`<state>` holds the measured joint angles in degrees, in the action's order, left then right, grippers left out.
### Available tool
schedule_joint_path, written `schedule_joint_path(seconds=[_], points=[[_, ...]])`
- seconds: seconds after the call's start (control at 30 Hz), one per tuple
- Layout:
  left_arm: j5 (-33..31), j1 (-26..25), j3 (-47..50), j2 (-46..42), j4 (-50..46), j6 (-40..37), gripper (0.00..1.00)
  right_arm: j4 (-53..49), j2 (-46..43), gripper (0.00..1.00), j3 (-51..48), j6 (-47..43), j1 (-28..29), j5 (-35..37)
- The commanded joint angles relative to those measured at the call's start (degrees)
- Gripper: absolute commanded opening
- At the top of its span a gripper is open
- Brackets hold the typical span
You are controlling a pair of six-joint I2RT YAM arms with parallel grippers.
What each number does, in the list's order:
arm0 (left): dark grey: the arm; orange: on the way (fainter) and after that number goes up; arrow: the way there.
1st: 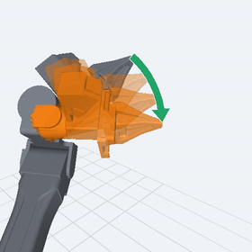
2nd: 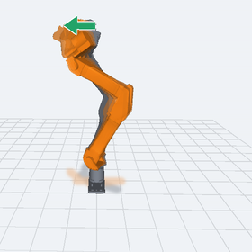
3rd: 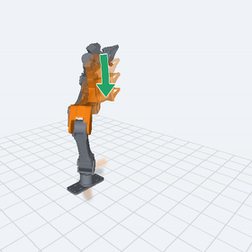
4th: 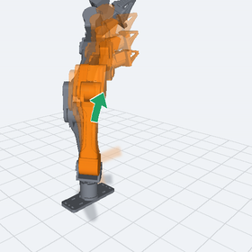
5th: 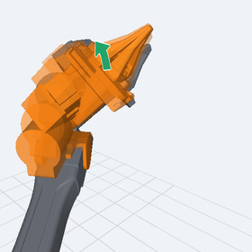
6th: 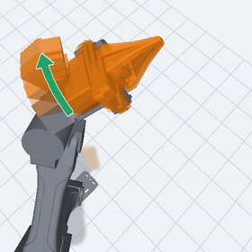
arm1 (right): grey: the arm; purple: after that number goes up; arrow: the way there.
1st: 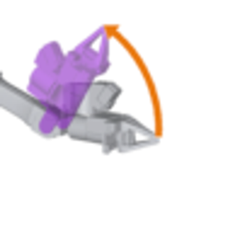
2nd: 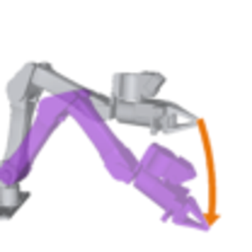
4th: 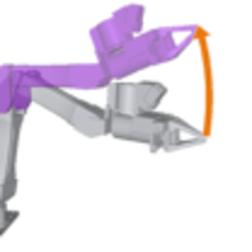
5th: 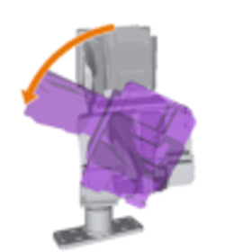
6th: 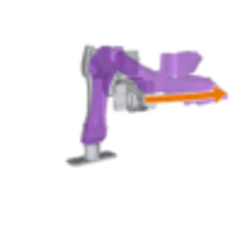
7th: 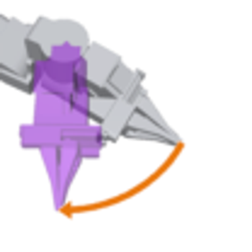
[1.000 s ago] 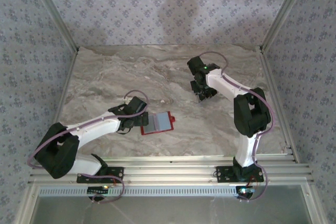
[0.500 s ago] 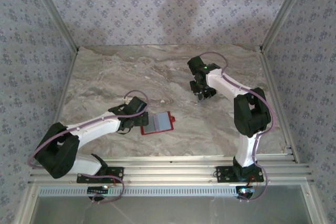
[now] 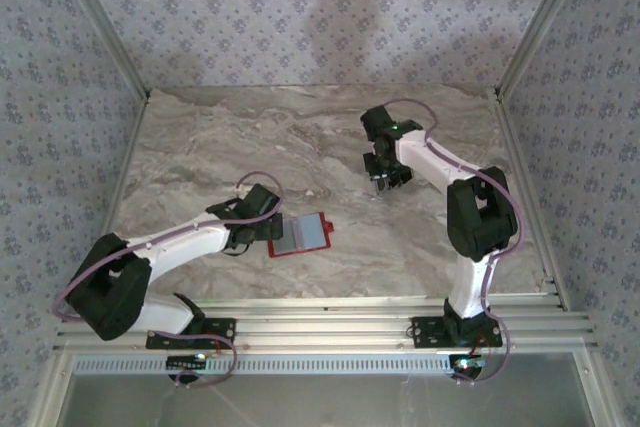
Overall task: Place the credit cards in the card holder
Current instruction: Pick up the credit card from the storage box.
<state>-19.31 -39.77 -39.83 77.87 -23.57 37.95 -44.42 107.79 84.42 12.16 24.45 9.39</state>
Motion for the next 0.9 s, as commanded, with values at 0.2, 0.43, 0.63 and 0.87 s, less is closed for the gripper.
schedule_joint_path(seconds=[0.2,0.43,0.63,0.87], points=[[-1.52,-0.27,-1.72,1.14,0.02,-0.81,1.0,0.65,-0.39,0.12,-0.05,0.64,-0.85,-2.4],[-1.52,-0.26,-1.98,1.06,-0.2,-0.95,1.0,1.01,-0.03,0.12,-0.4,0.92,-1.26,-3.58],[-1.6,-0.27,-2.18,1.16,-0.32,-1.01,1.0,1.11,0.14,0.13,-0.57,0.91,-1.42,-4.27],[-1.57,-0.23,-2.44,1.22,-0.4,-1.18,1.0,1.36,0.32,0.14,-0.75,0.93,-1.6,-4.49]])
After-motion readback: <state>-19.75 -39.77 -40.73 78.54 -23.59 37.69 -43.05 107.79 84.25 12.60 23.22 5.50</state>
